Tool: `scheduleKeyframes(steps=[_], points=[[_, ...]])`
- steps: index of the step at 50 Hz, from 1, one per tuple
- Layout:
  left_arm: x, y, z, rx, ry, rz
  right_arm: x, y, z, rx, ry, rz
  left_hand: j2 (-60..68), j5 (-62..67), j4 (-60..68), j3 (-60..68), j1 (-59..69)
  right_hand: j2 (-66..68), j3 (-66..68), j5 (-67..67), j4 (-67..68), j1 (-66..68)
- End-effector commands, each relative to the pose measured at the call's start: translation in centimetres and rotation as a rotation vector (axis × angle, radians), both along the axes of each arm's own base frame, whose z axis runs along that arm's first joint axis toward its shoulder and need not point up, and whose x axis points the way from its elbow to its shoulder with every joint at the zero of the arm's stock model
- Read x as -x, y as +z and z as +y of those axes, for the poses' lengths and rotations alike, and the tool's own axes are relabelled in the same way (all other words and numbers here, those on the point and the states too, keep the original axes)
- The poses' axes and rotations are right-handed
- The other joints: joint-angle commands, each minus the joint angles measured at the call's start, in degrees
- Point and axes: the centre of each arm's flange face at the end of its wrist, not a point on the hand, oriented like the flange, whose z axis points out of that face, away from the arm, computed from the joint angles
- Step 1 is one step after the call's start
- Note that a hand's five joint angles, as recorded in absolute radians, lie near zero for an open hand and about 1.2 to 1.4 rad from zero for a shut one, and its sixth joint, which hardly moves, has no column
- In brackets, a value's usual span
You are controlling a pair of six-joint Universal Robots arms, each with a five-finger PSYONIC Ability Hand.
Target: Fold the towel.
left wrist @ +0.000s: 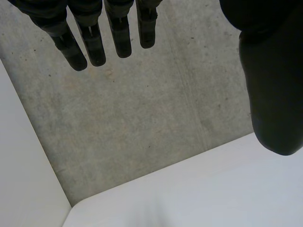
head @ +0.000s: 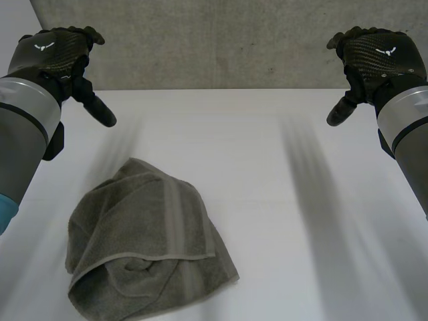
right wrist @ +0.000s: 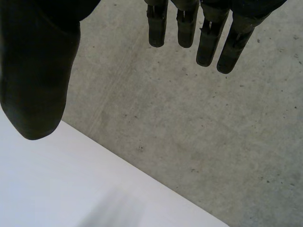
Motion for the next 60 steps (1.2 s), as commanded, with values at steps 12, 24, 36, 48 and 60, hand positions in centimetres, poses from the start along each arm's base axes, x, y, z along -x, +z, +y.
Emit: scheduleKeyframes(steps=[12, 24, 36, 48, 60], points=[[-5.4, -6.4, 4.3, -0.221, 0.108, -0.094, -5.0, -4.0, 4.6, -0.173, 0.470, 0.228, -1.5, -11.1, -1.6, -0.9, -1.9, -3.8, -3.7, -3.3, -4.3, -3.0], [-8.4, -14.1, 6.8, -0.415, 0.092, -0.098, -11.8, -12.9, 10.3, -0.375, 0.739, 0.347, -1.5, -11.1, -1.6, -0.9, -1.9, -3.8, -3.7, -3.3, -4.3, -3.0], [-8.5, -17.1, 7.7, -0.450, 0.080, -0.101, -14.5, -18.4, 13.8, -0.482, 0.797, 0.307, -1.2, -10.8, -1.3, -0.5, -1.6, 10.0, 10.1, 10.5, 9.5, 10.8], [-8.1, -18.3, 7.1, -0.485, 0.067, -0.109, -15.3, -19.3, 11.7, -0.421, 0.688, 0.274, 8.0, -1.6, 8.0, 8.7, 7.6, 44.0, 44.2, 44.5, 43.6, 44.8], [-6.9, -17.7, 5.8, -0.410, -0.011, -0.087, -15.0, -19.3, 10.9, -0.413, 0.619, 0.269, 49.1, 39.5, 49.0, 49.8, 48.7, 27.2, 27.3, 27.7, 26.8, 28.0]])
